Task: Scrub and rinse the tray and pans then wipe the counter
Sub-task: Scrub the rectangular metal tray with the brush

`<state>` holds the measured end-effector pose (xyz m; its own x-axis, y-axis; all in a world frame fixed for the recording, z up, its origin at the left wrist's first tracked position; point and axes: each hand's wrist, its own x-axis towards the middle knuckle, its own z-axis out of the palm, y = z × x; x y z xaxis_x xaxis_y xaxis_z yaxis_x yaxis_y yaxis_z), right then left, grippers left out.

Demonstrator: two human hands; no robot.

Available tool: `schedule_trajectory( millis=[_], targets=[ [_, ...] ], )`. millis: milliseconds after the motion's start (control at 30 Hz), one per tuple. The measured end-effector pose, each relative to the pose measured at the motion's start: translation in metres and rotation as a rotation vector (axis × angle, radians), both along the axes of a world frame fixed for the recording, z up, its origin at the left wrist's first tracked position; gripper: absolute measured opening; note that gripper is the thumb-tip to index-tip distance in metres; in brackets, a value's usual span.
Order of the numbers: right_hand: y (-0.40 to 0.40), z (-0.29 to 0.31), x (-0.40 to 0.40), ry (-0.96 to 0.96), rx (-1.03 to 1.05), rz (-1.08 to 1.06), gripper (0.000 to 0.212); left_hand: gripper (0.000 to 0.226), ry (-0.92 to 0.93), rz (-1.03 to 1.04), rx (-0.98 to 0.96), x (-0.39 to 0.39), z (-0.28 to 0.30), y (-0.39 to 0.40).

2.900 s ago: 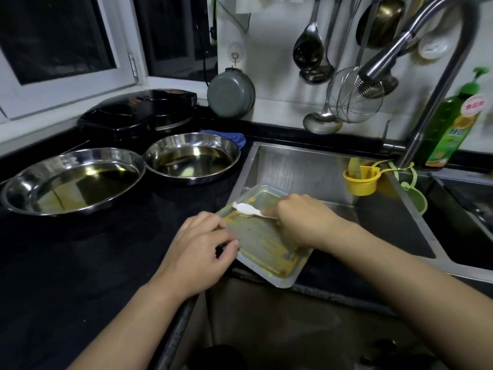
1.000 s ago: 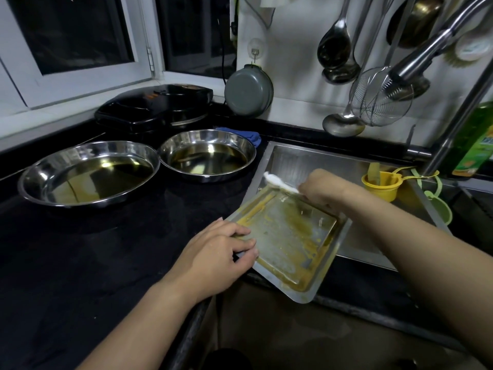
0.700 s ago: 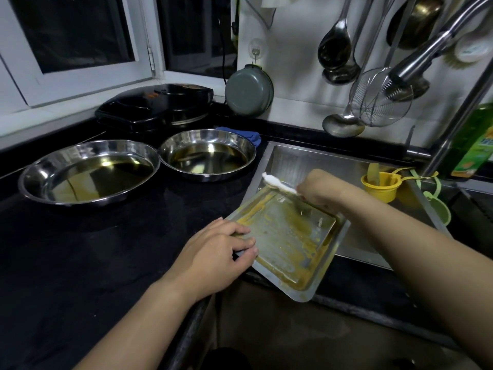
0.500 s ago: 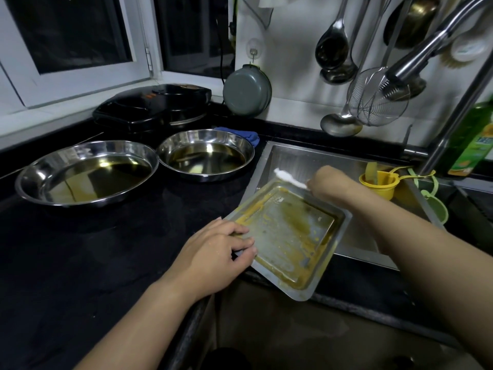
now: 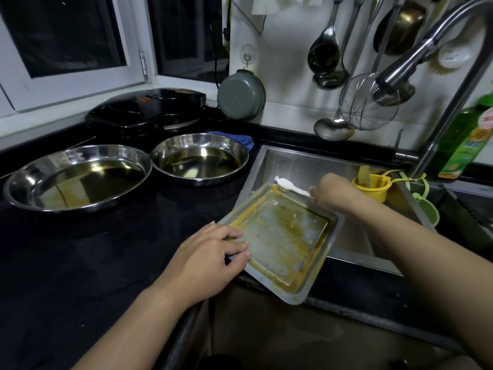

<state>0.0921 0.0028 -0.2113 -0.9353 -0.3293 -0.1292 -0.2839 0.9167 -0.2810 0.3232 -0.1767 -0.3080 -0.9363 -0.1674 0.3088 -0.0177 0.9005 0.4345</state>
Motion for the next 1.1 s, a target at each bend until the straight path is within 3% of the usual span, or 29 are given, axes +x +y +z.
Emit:
schedule_trajectory(
  millis=[167,433,733,900,1000,1100],
  targets=[
    [0.013,0.0,-0.007,-0.005,-0.001,0.006,0.033,0.044,-0.01,0.0,-0.001,0.002,0.004,0.001],
    [0.087,-0.005,0.004,-0.045,0.063,-0.069,0.039,0.064,-0.004,0.006,0.011,0.0,0.001,0.0],
    [-0.019,0.012,-0.001,-0.004,0.019,0.052,0.036,0.062,-0.007,-0.004,0.013,0.001,0.005,0.001],
    [0.05,0.008,-0.004,-0.055,0.091,0.055,0.035,0.046,-0.004,0.0,-0.01,0.002,0.004,0.0],
    [0.11,0.008,0.007,-0.091,0.128,0.018,0.041,0.06,0.031,0.0,0.009,0.0,0.002,0.0],
    [0.117,0.018,0.01,-0.113,0.12,-0.017,0.042,0.063,0.042,-0.003,0.026,-0.001,0.0,0.0]
  ],
)
